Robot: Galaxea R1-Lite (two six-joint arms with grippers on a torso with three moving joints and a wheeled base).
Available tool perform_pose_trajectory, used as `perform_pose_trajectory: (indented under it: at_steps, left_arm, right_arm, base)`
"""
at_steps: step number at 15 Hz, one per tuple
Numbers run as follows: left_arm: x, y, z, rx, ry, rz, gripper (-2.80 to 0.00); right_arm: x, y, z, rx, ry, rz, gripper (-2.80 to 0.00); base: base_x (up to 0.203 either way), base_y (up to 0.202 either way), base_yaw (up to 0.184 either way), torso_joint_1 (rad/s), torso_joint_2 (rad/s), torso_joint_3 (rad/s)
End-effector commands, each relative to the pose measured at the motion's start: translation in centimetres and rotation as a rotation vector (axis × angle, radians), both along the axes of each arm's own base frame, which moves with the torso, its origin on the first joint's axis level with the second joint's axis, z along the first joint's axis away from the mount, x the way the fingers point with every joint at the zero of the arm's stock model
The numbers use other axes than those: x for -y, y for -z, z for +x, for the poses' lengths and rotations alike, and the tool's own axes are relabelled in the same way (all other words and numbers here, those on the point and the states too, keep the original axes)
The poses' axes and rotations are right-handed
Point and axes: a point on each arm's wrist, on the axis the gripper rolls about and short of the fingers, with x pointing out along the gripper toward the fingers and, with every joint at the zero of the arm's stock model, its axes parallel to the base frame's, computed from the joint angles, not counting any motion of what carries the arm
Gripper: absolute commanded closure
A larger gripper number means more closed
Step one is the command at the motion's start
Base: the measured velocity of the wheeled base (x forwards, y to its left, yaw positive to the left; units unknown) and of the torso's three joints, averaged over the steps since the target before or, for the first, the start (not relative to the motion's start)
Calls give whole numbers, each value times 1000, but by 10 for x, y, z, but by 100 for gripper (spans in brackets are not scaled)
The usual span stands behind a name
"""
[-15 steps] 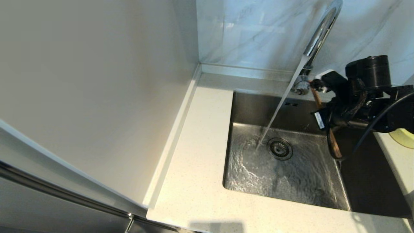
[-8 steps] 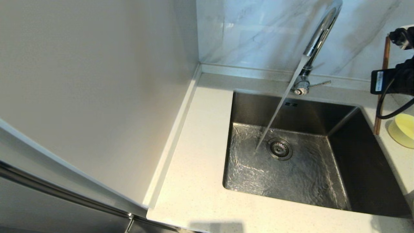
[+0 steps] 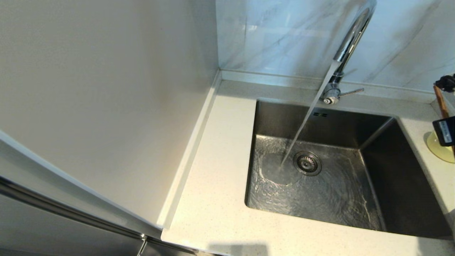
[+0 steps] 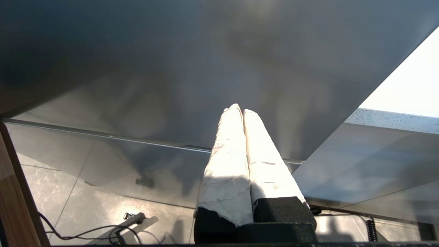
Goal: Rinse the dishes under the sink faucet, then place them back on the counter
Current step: Place the chopsticks on the bowl
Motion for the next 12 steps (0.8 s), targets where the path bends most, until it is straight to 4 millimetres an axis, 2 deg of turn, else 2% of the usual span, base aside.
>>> perform_pose_trajectory:
  at_steps: [1,3,6,8,12]
  left_arm:
    - [0,0,0,0,1,0,0]
    - [0,0,0,0,1,0,0]
    - [0,0,0,0,1,0,0]
    - [0,0,0,0,1,0,0]
    - [0,0,0,0,0,0,0]
  right_arm:
    - [19,-21,-9,-14,-11,-178,0]
    - [40,-29,-13,-62,12,-287,0]
    - [63,-20,-2,-202,-2,-344,0]
    - [67,-14,1,-291,-51,-347,0]
    - [63,-10,6,-245,-295,-289,0]
  base:
    - [0,0,0,0,0,0]
    - [0,0,0,0,0,0]
    - [0,0,0,0,0,0]
    - [0,0,0,0,0,0]
    - [0,0,0,0,0,0]
